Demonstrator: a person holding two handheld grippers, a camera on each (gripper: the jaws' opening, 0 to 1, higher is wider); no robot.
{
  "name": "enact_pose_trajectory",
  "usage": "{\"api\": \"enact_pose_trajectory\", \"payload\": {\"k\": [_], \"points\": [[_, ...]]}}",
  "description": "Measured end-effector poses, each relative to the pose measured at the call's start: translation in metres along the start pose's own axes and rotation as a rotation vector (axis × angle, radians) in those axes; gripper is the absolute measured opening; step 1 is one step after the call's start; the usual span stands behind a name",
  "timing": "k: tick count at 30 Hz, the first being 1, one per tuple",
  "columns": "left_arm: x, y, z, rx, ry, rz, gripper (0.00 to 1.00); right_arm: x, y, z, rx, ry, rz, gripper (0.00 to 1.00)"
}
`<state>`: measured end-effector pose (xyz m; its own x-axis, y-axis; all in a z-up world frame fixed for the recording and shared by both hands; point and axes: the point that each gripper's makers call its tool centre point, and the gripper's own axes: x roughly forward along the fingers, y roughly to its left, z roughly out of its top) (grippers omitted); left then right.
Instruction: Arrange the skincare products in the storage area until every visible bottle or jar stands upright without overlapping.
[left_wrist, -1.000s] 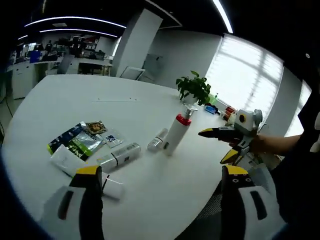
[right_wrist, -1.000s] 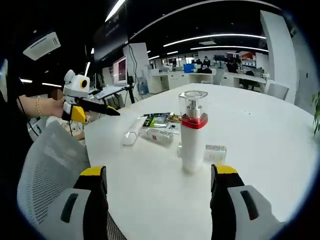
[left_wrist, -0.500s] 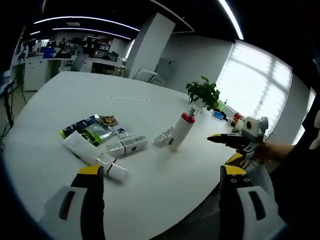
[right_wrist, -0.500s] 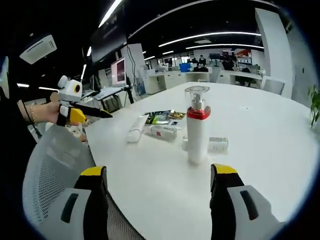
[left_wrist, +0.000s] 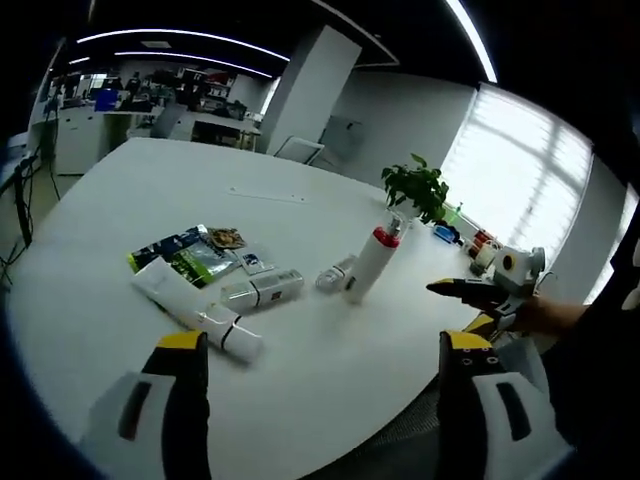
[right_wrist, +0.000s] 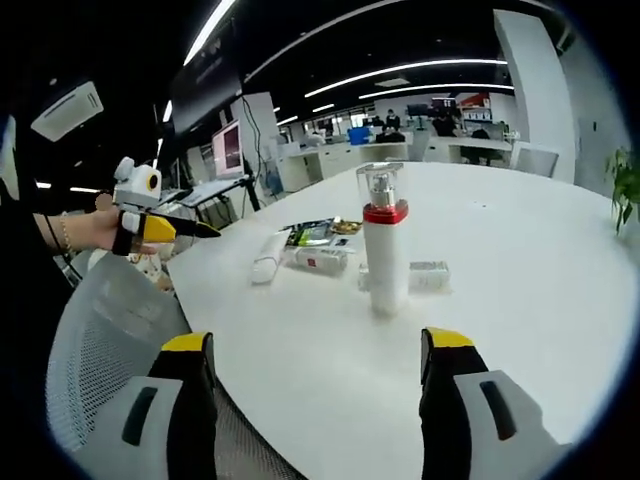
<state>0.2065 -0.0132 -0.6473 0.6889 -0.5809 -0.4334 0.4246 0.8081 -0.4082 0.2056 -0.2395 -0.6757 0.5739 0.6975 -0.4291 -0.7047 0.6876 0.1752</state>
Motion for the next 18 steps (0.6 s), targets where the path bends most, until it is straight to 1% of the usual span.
{"api": "enact_pose_trajectory", "payload": {"k": [3,5,7,9,10,12,15,18], "points": [[0.002,0.005,0.002,-0.029,-0.003,0.024,0.86,0.001,-0.002,0.0,0.005,0.002,-0.002,0.83],[0.003,0.016,0.004,-0.067,-0.007,0.065,0.85,0.002,-0.004,0.001,0.006,0.0,-0.001,0.83],[0.006,0.019,0.005,-0.079,-0.002,0.096,0.85,0.003,-0.006,0.003,0.004,-0.001,-0.003,0.83],[0.011,0.028,0.005,-0.106,0.012,0.136,0.84,0.002,-0.007,0.006,0.006,-0.014,-0.01,0.83],[0.013,0.039,0.003,-0.131,0.024,0.173,0.82,0.001,-0.006,0.008,0.011,-0.021,-0.014,0.83],[0.017,0.051,0.003,-0.166,0.034,0.214,0.79,0.001,-0.008,0.007,0.028,-0.026,-0.017,0.83],[0.028,0.061,0.002,-0.191,0.055,0.254,0.82,0.003,-0.006,0.003,0.03,-0.015,-0.018,0.82],[0.035,0.07,0.002,-0.211,0.07,0.288,0.81,0.005,-0.005,0.0,0.02,-0.002,-0.014,0.82]]}}
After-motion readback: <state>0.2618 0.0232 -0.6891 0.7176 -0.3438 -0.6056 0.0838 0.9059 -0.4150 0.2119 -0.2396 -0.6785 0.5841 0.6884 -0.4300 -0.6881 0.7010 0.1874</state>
